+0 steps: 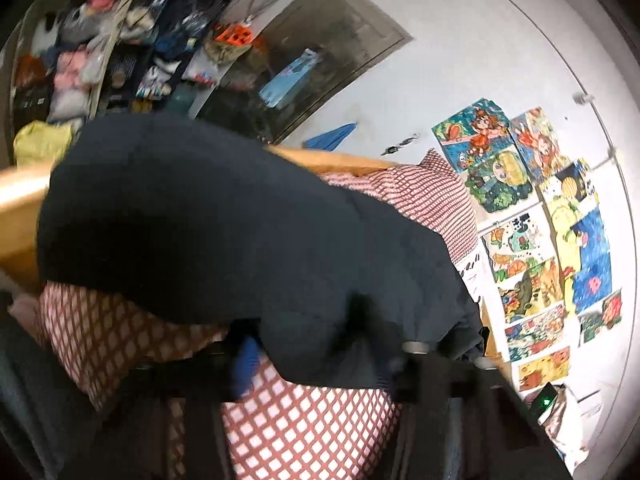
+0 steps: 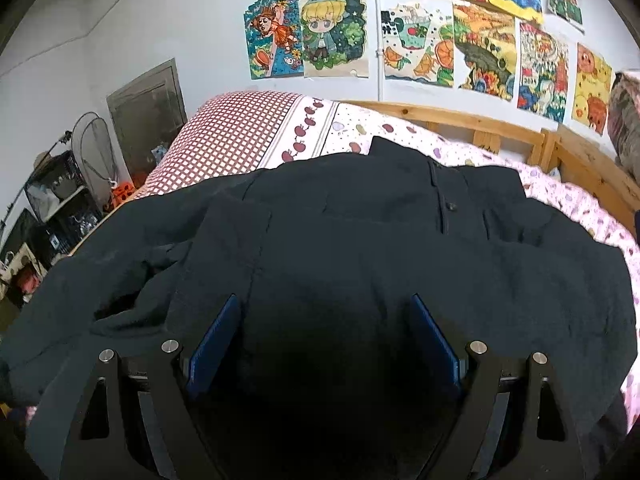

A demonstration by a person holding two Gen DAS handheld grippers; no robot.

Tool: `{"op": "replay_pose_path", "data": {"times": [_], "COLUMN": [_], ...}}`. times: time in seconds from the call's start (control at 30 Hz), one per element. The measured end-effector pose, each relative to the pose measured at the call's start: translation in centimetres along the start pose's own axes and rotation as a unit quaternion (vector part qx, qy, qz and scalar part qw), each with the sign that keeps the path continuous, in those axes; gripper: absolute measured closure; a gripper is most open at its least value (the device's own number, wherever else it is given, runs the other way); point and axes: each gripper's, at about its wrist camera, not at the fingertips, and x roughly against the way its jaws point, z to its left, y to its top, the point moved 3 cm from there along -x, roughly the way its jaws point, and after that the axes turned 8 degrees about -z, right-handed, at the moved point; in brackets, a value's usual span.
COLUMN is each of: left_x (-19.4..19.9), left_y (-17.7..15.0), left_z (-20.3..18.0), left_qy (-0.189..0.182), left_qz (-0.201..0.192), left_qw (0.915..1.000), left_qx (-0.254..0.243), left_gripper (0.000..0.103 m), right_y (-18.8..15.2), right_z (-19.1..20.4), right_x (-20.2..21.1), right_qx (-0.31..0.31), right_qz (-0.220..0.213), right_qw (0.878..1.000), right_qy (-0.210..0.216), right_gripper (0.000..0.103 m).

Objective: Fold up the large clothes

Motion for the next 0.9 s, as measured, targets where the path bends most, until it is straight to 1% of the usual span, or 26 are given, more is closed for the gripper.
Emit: {"op": "replay_pose_path", "data": {"times": [0.03, 0.13, 0.23, 0.33, 0.43, 0.47, 0.53, 0.6, 0.63, 0.7, 0.73, 0.8, 0.83, 0.87, 0.9], "left_x": [0.2, 0.8, 1.7, 2.4, 2.6, 2.6, 2.9, 3.4, 3.5, 4.2, 4.6, 5.2, 5.5, 5.8, 6.0], "left_y": [0.6, 2.2, 3.5, 5.0, 6.6, 7.3, 8.6, 10.0, 10.4, 10.9, 10.9, 10.5, 9.9, 9.3, 8.4], "left_z": [-0.2, -1.5, -3.2, -5.8, -9.6, -11.3, -14.2, -17.5, -18.9, -22.2, -24.1, -27.0, -28.8, -30.1, -31.7], "left_qy": [-0.003, -0.014, -0.031, -0.054, -0.080, -0.093, -0.126, -0.149, -0.156, -0.175, -0.190, -0.217, -0.231, -0.240, -0.254], "left_qz": [-0.007, -0.034, -0.057, -0.078, -0.086, -0.086, -0.094, -0.111, -0.115, -0.128, -0.134, -0.132, -0.129, -0.127, -0.122], "left_qw": [0.9999, 0.9988, 0.9956, 0.9893, 0.9786, 0.9735, 0.9619, 0.9457, 0.9389, 0.9192, 0.9071, 0.8912, 0.8803, 0.8722, 0.8616], "left_qx": [-0.007, -0.034, -0.068, -0.111, -0.169, -0.190, -0.223, -0.267, -0.285, -0.329, -0.351, -0.376, -0.394, -0.407, -0.422], "left_gripper": [0.080, 0.092, 0.095, 0.096, 0.097, 0.097, 0.097, 0.097, 0.097, 0.097, 0.097, 0.097, 0.097, 0.097, 0.097], "right_y": [-0.1, -0.6, -1.2, -1.4, -1.3, -1.1, -0.8, -0.5, -0.4, -0.1, -0.1, 0.1, 0.1, 0.2, 0.3], "right_z": [0.0, 0.1, 0.0, -0.2, -0.5, -0.7, -1.0, -1.4, -1.8, -2.8, -3.3, -4.5, -5.2, -6.0, -6.6], "right_x": [-0.3, -0.7, -0.8, -0.8, -0.4, -0.1, 0.6, 1.4, 2.1, 3.5, 4.0, 5.0, 5.4, 5.8, 6.2], "right_qx": [0.000, -0.005, -0.007, -0.012, -0.012, -0.011, -0.011, -0.014, -0.017, -0.021, -0.021, -0.020, -0.020, -0.021, -0.022], "right_qz": [0.004, 0.013, 0.017, 0.018, 0.018, 0.017, 0.013, 0.009, 0.006, -0.005, -0.009, -0.015, -0.018, -0.020, -0.023], "right_qw": [1.000, 1.000, 1.000, 1.000, 1.000, 1.000, 1.000, 1.000, 1.000, 0.999, 0.999, 0.999, 0.999, 0.999, 0.999], "right_qy": [0.001, 0.005, 0.007, 0.010, 0.011, 0.012, 0.015, 0.020, 0.025, 0.029, 0.029, 0.025, 0.021, 0.017, 0.013], "right_gripper": [0.021, 0.021, 0.021, 0.021, 0.021, 0.021, 0.021, 0.021, 0.021, 0.021, 0.021, 0.021, 0.021, 0.021, 0.021]}}
